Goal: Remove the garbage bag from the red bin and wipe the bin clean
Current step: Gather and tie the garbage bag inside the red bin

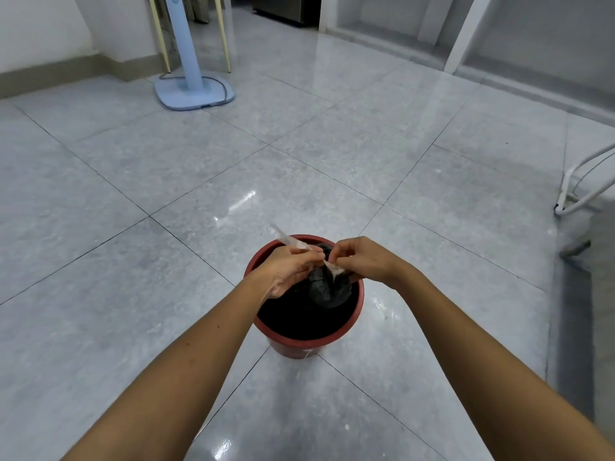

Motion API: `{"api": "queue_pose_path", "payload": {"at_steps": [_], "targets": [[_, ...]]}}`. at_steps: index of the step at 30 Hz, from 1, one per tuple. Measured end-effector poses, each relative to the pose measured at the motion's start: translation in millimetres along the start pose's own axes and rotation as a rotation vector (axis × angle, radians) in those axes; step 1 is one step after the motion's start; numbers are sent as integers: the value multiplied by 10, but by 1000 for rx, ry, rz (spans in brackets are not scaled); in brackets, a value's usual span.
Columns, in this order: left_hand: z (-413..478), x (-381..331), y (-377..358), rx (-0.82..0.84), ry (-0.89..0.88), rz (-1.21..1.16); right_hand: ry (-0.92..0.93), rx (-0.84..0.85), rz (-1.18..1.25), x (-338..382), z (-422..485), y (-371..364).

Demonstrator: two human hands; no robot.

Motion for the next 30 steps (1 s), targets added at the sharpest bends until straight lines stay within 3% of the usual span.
{"api": "queue_pose_path", "payload": {"at_steps": [4,7,10,13,17,21,30], "targets": [[-23,-94,41,-49,-69,-9,48,-75,5,15,29,-2],[-37,-161,25,-119,-169,181,-26,15,2,-70,53,-90],[-128,-315,-52,-190,-373,532,-85,86,-59,-131,52,-163],[-281,-465,-188,-275,-657,884,-129,13,54,-202,53,-149],[-487,-471,-198,-459,-922,905,-92,-16,112,-197,48,-153],[-496,-391,-45,-587,-880,782,-57,34,146,-178,32,-192],[-296,-299,44,-398,-594,509,-42,-85,199,-197,22,-95]]}}
Point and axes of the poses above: each hand's wrist, its own z-axis towards the middle knuckle, its own y-axis out of the back of the hand, x = y × z, the point moved 8 cm from there along z, towards the middle knuckle, and after that the axes turned 6 degrees about y, right-handed, at the moved point
